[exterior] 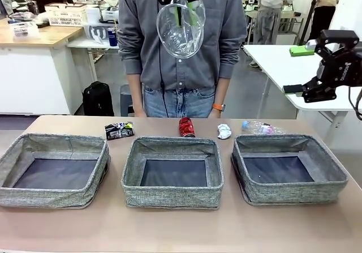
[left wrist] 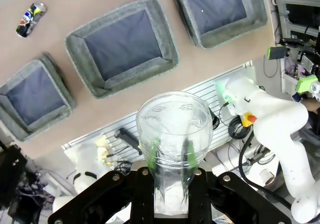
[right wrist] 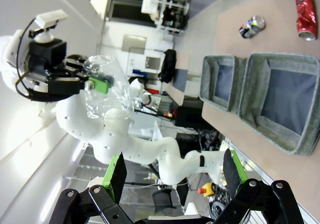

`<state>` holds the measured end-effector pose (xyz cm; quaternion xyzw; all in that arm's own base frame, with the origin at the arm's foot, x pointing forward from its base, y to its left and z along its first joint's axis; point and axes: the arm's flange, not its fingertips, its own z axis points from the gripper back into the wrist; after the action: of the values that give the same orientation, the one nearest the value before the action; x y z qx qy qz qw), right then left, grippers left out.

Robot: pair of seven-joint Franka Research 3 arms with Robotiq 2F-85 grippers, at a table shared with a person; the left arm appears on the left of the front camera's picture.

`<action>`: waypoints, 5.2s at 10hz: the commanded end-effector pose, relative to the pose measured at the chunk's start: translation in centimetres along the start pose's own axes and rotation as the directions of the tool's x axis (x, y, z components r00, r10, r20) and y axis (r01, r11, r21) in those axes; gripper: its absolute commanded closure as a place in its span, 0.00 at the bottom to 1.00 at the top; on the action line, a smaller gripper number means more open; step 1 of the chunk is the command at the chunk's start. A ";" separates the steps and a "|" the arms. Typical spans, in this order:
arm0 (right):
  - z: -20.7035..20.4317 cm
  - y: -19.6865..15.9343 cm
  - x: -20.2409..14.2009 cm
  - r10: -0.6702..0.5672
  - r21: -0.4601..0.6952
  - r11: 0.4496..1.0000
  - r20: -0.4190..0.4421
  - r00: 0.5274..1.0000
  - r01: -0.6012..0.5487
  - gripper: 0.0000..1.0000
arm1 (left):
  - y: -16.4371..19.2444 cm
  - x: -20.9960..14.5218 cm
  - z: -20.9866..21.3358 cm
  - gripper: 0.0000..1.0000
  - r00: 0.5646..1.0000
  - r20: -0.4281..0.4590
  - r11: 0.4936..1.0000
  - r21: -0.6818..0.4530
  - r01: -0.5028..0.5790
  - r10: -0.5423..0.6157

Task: Sort the waste into the appropriate baskets.
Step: Place the picked waste into the Fabric basket indicated by the person.

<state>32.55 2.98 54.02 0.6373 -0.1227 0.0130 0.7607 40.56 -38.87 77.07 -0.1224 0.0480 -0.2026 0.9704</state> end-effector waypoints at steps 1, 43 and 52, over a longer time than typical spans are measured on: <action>-0.1 0.2 0.3 0.013 0.025 1.000 0.010 1.000 -0.014 0.00 | -0.1 -0.2 0.0 0.78 1.000 0.006 1.000 0.003 0.001 -0.001; -0.1 0.2 0.3 0.013 0.025 1.000 0.010 1.000 -0.014 0.00 | 40.0 -15.8 -27.2 0.58 0.669 0.273 0.714 -0.113 -0.691 0.691; -0.1 0.2 0.3 0.013 0.025 1.000 0.010 1.000 -0.014 0.00 | 35.6 -15.6 -23.6 0.00 0.803 0.263 0.845 -0.172 -0.507 0.535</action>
<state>32.56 2.93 54.02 0.6375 -0.1229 0.0124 0.7605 37.36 -4.87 44.01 -0.1361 -0.0734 0.1393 0.9781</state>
